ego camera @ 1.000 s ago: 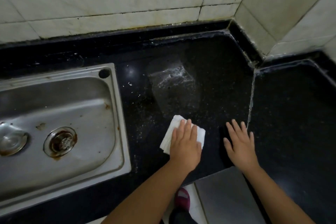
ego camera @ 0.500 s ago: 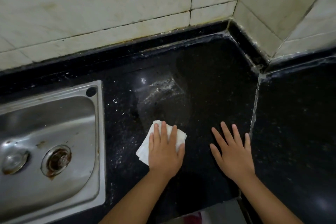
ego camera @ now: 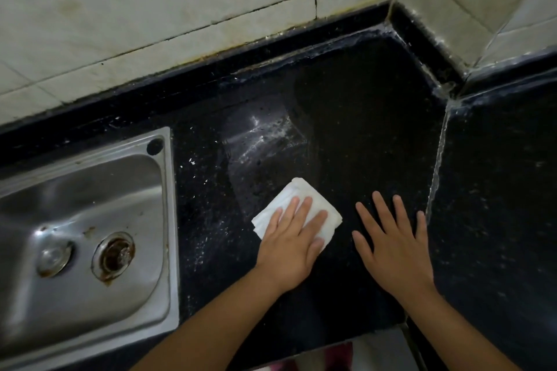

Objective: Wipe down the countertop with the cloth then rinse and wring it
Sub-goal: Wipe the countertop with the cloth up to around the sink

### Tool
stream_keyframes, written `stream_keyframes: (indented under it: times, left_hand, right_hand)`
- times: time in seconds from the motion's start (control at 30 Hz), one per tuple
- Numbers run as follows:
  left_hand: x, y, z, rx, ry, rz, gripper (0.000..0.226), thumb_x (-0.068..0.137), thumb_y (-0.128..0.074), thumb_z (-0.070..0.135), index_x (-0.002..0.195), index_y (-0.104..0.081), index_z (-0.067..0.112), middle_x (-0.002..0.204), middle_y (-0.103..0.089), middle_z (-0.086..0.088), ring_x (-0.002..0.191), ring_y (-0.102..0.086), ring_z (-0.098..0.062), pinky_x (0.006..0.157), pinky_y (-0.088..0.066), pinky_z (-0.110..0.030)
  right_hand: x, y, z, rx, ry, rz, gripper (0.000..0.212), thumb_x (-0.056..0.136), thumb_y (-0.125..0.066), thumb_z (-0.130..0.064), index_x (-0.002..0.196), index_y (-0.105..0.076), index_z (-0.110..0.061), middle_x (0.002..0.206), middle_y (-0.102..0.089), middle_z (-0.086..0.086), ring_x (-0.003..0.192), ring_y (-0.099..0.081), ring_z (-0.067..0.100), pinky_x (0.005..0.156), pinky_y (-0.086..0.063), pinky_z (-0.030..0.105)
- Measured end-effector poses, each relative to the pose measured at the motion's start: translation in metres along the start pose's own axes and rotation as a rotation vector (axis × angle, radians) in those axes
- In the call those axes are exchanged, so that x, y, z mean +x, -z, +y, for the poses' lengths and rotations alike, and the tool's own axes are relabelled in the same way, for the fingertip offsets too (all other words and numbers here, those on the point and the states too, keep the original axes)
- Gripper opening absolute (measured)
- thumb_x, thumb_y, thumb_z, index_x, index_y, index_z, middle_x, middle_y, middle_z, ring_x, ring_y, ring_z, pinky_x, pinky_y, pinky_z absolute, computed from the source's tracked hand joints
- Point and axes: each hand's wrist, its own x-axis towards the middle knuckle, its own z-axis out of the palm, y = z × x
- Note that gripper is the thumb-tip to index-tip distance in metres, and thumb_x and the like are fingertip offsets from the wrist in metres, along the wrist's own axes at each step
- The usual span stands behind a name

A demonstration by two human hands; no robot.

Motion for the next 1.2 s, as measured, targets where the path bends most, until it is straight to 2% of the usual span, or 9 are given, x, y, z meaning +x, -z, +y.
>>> stream_keyframes:
  times: [0.07, 0.13, 0.43, 0.6, 0.8, 0.9, 0.97, 1.1, 1.2]
  left_hand:
    - [0.023, 0.005, 0.003, -0.052, -0.027, 0.034, 0.081, 0.075, 0.016, 0.06, 0.146, -0.013, 0.033, 0.152, 0.01, 0.006, 0.135, 0.025, -0.013, 0.108, 0.024, -0.028]
    - [0.043, 0.009, 0.004, -0.038, -0.012, 0.021, 0.081, 0.074, 0.016, 0.067, 0.145, -0.007, 0.037, 0.155, 0.015, 0.004, 0.128, 0.032, -0.008, 0.104, 0.026, -0.032]
    - [0.136, 0.036, -0.014, 0.096, 0.049, 0.061, 0.05, 0.098, -0.019, 0.044, 0.146, -0.01, 0.036, 0.157, 0.002, -0.001, 0.144, 0.009, -0.023, 0.115, 0.005, -0.043]
    - [0.18, 0.053, -0.042, 0.056, 0.13, 0.084, 0.049, 0.098, -0.021, 0.042, 0.146, -0.012, 0.033, 0.157, -0.001, -0.001, 0.144, 0.006, -0.023, 0.116, 0.0, -0.044]
    - [0.113, 0.039, -0.07, 0.053, 0.322, 0.131, 0.056, 0.095, -0.02, 0.047, 0.147, -0.015, 0.027, 0.157, -0.006, -0.008, 0.144, 0.0, -0.027, 0.115, -0.003, -0.045]
    - [0.055, 0.005, -0.036, 0.093, 0.155, 0.203, 0.064, 0.089, -0.014, 0.053, 0.139, -0.038, 0.02, 0.145, -0.036, -0.019, 0.137, -0.025, -0.037, 0.109, -0.021, -0.049]
    - [0.038, -0.007, -0.01, 0.086, 0.082, 0.18, 0.058, 0.093, -0.013, 0.052, 0.134, -0.04, 0.021, 0.139, -0.046, -0.018, 0.133, -0.024, -0.031, 0.105, -0.016, -0.045]
    - [0.066, 0.004, 0.02, 0.036, 0.036, 0.096, 0.071, 0.081, -0.005, 0.059, 0.145, -0.017, 0.032, 0.157, -0.007, -0.005, 0.144, 0.007, -0.019, 0.111, 0.009, -0.037]
    - [0.122, 0.026, 0.018, 0.079, 0.004, 0.055, 0.058, 0.093, -0.017, 0.053, 0.146, -0.007, 0.033, 0.157, 0.005, -0.001, 0.144, 0.011, -0.021, 0.115, 0.006, -0.04]
  right_hand:
    - [0.001, -0.002, 0.001, 0.004, 0.008, 0.008, 0.066, 0.095, -0.002, -0.049, 0.124, -0.055, -0.02, 0.132, -0.054, 0.011, 0.125, -0.03, 0.03, 0.101, -0.015, 0.05]
    - [0.001, -0.003, 0.001, 0.002, 0.014, 0.011, 0.066, 0.095, -0.002, -0.049, 0.125, -0.054, -0.02, 0.133, -0.053, 0.011, 0.126, -0.03, 0.029, 0.102, -0.014, 0.05]
    - [0.001, -0.004, 0.002, -0.008, 0.022, 0.025, 0.067, 0.095, -0.001, -0.048, 0.127, -0.053, -0.022, 0.136, -0.051, 0.009, 0.128, -0.027, 0.03, 0.103, -0.014, 0.052]
    - [0.0, -0.009, 0.004, 0.002, 0.025, 0.043, 0.065, 0.095, -0.001, -0.049, 0.13, -0.05, -0.023, 0.139, -0.048, 0.007, 0.13, -0.025, 0.029, 0.104, -0.013, 0.051]
    - [0.0, -0.005, 0.002, 0.023, 0.009, 0.015, 0.066, 0.095, 0.0, -0.048, 0.128, -0.051, -0.022, 0.137, -0.05, 0.008, 0.129, -0.026, 0.03, 0.104, -0.013, 0.051]
    - [0.0, -0.001, 0.001, 0.042, -0.002, -0.012, 0.067, 0.096, 0.0, -0.047, 0.126, -0.054, -0.022, 0.135, -0.052, 0.009, 0.129, -0.027, 0.03, 0.104, -0.013, 0.051]
    - [0.0, 0.001, 0.001, 0.044, -0.005, -0.026, 0.068, 0.096, 0.0, -0.047, 0.125, -0.055, -0.021, 0.135, -0.052, 0.01, 0.128, -0.028, 0.03, 0.104, -0.014, 0.052]
    - [0.001, 0.004, 0.0, 0.033, -0.001, -0.064, 0.067, 0.096, 0.0, -0.046, 0.126, -0.054, -0.021, 0.136, -0.051, 0.01, 0.129, -0.028, 0.03, 0.106, -0.011, 0.051]
    - [-0.001, 0.003, 0.001, 0.043, -0.009, -0.07, 0.066, 0.095, -0.001, -0.047, 0.127, -0.053, -0.022, 0.137, -0.05, 0.008, 0.129, -0.028, 0.029, 0.105, -0.014, 0.051]
